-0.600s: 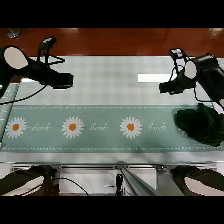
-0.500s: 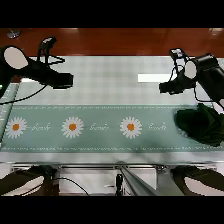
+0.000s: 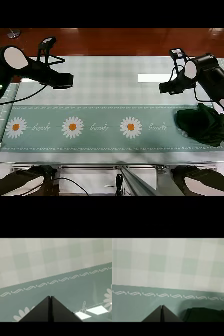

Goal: Fold the shirts.

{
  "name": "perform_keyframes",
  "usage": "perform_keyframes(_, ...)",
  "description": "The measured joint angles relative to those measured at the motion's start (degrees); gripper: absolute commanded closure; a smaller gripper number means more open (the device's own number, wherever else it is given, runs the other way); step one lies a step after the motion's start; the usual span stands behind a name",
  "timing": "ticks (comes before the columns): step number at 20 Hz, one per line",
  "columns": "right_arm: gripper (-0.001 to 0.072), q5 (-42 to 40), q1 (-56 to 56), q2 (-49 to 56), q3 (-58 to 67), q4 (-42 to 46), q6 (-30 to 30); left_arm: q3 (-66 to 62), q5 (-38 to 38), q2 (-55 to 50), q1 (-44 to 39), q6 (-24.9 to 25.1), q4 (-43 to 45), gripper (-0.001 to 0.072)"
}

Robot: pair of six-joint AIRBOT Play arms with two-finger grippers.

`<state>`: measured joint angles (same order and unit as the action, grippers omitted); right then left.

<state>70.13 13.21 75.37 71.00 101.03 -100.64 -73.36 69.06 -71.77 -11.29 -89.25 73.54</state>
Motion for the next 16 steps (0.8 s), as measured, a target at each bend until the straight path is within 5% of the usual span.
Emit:
perform_keyframes(9, 0.0665, -4.3, 0.0, 0.1, 0.0, 0.0, 0.0, 0.0, -3.9, 0.0, 0.0, 0.0, 0.0, 0.0685)
perform_keyframes(10, 0.0397, -5.9, 0.0, 0.0, 0.0, 0.2, 0.0, 0.0, -5.3, 0.0, -0.1, 0.0, -0.3, 0.0677)
perform_keyframes(11, 0.0087, -7.4, 0.0, 0.1, 0.0, 0.8, -0.2, 0.0, -6.3, 0.0, -0.1, 0.0, -0.6, 0.0465)
perform_keyframes(12, 0.0089, -8.3, 0.0, 0.1, 0.0, 1.7, -0.7, 0.0, -7.2, -0.2, -0.1, 0.1, -0.9, -0.001)
perform_keyframes(16, 0.0091, -4.7, -1.8, -1.3, 1.2, 8.0, -1.5, 0.0, -8.0, -0.9, 0.0, 1.7, 1.3, 0.0004)
